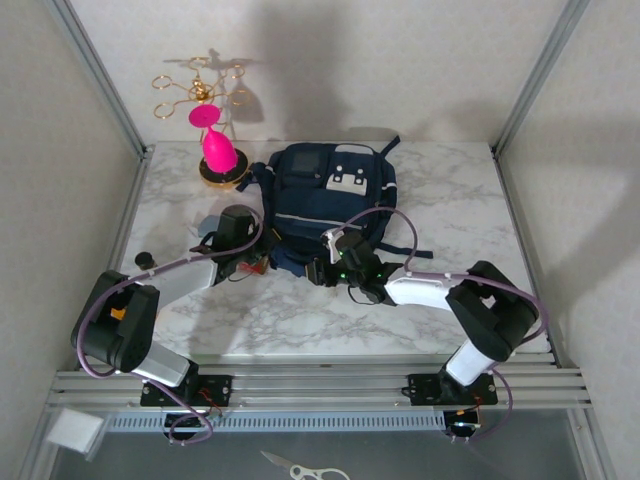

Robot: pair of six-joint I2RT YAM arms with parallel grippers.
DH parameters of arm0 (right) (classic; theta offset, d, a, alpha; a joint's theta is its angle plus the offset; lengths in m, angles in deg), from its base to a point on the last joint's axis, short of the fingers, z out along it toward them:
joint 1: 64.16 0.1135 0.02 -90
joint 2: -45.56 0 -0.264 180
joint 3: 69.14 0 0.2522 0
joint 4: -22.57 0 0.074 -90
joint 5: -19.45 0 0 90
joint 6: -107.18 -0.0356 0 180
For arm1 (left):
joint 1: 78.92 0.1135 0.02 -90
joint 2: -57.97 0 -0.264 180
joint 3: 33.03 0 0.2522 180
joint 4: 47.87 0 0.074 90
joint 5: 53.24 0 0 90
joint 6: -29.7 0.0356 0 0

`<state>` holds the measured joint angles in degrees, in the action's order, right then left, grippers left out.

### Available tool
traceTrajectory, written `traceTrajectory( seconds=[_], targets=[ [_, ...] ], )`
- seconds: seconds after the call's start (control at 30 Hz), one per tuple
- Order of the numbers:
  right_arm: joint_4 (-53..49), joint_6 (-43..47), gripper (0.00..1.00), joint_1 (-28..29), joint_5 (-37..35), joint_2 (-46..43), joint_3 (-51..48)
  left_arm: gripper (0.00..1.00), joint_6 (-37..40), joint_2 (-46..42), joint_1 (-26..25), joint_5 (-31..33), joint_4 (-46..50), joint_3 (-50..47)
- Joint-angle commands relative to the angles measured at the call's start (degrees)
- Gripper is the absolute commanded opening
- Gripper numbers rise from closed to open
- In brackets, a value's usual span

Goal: Pack books, pencil case, and school supplies into a backpack

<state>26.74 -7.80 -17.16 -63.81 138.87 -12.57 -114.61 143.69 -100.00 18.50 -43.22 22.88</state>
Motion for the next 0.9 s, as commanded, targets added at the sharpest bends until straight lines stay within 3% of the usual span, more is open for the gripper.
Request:
traceTrajectory(
  seconds=[0.0,0.1,0.43,0.8,0.87],
  targets=[
    [0.5,1.7,0.40,0.8,-3.4,2.1,1.9,0.00,-0.1,-1.8,-1.2,-0.9,-3.8,1.7],
    [1.3,2.2,0.34,0.8,-4.4,2.0,2.1,0.00,0.0,-1.6,-1.2,-0.9,-3.8,1.8],
    [-5.8,0.8,0.01,0.8,-8.0,-5.0,-0.1,0.00,0.7,-2.3,0.1,2.7,-1.8,2.4],
    [-26.2,-3.0,0.00,-1.2,-15.0,-15.0,-1.9,0.00,4.5,0.0,5.6,3.1,1.6,6.8],
    [-26.1,-2.5,0.00,-0.8,-12.5,-15.4,-1.3,0.00,4.8,-0.3,5.3,1.3,1.4,7.1]
  ],
)
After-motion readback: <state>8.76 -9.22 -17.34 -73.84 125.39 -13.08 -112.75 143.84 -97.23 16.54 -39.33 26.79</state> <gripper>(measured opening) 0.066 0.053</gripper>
